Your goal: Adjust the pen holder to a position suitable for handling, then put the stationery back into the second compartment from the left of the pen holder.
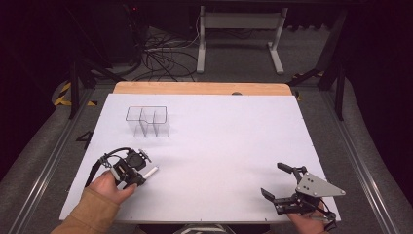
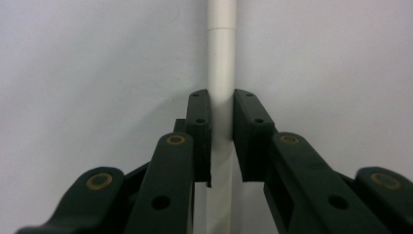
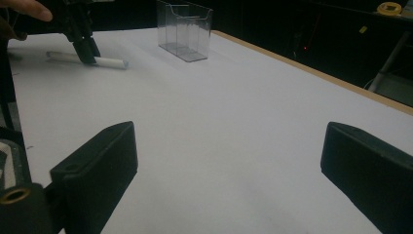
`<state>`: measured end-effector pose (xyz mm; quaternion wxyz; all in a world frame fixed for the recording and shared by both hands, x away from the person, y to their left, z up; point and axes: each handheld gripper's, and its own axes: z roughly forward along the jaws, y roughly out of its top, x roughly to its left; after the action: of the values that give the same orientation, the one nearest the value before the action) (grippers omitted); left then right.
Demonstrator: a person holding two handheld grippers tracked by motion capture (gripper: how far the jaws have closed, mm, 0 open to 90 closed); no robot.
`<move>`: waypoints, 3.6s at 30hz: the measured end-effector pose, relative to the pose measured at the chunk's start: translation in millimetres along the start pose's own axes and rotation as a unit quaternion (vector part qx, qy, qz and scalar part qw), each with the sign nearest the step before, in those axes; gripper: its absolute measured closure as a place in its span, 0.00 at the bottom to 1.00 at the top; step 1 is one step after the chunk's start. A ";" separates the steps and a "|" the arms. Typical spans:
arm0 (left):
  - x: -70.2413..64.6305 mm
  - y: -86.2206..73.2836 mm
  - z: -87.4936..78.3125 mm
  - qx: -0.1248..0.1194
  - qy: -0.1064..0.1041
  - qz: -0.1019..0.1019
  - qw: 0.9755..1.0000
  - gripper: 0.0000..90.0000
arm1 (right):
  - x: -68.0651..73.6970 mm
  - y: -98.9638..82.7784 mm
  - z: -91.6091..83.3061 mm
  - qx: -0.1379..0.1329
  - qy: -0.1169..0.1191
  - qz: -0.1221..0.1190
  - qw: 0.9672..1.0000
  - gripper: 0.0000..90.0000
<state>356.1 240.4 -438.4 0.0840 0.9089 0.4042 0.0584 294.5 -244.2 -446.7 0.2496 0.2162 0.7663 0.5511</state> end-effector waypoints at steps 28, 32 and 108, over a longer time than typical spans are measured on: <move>13.0 -10.2 -48.8 -0.189 -0.036 0.006 0.981 0.87 | 0.4 -0.1 -0.7 -0.001 -0.004 0.002 1.000 0.08; 17.0 -13.3 -56.8 -0.235 -0.042 0.003 0.971 0.87 | 0.6 0.0 -1.1 -0.001 -0.003 0.002 1.000 0.08; 64.3 32.7 -77.7 -0.527 -0.029 -0.021 0.849 0.87 | 1.0 -1.7 -1.2 0.001 0.001 0.000 1.000 0.08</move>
<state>409.1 274.9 -353.3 0.5635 0.7206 0.3288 0.2348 292.9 -245.1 -448.1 0.2490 0.2156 0.7671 0.5504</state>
